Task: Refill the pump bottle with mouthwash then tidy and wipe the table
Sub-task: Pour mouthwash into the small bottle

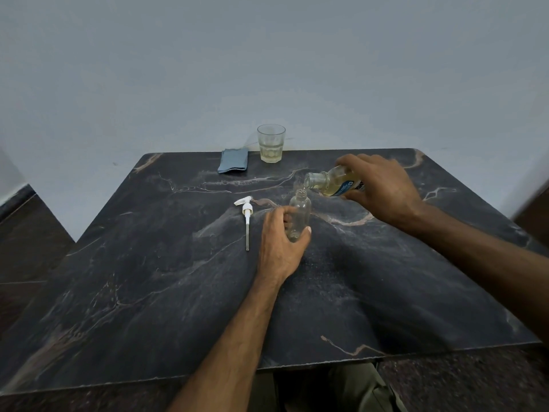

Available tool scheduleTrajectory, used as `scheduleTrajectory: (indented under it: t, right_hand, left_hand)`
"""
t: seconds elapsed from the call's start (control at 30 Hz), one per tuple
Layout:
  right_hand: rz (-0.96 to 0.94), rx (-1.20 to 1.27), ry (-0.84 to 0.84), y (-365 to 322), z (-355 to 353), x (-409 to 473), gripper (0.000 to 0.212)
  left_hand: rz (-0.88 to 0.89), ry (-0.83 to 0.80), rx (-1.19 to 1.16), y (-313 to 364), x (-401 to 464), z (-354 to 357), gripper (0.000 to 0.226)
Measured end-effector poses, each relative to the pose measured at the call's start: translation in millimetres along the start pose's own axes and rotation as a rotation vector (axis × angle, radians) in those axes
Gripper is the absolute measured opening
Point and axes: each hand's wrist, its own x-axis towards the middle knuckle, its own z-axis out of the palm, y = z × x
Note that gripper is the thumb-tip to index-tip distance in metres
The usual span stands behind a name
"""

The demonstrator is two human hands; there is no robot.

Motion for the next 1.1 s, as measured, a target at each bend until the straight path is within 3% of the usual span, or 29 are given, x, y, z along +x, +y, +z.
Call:
scheduleTrajectory:
  t: [1.1]
  right_hand:
    - [-0.057, -0.073, 0.062, 9.6, -14.6, 10.2, 0.055]
  left_hand:
    - [-0.035, -0.014, 0.028, 3.3, 0.0, -1.1, 0.042]
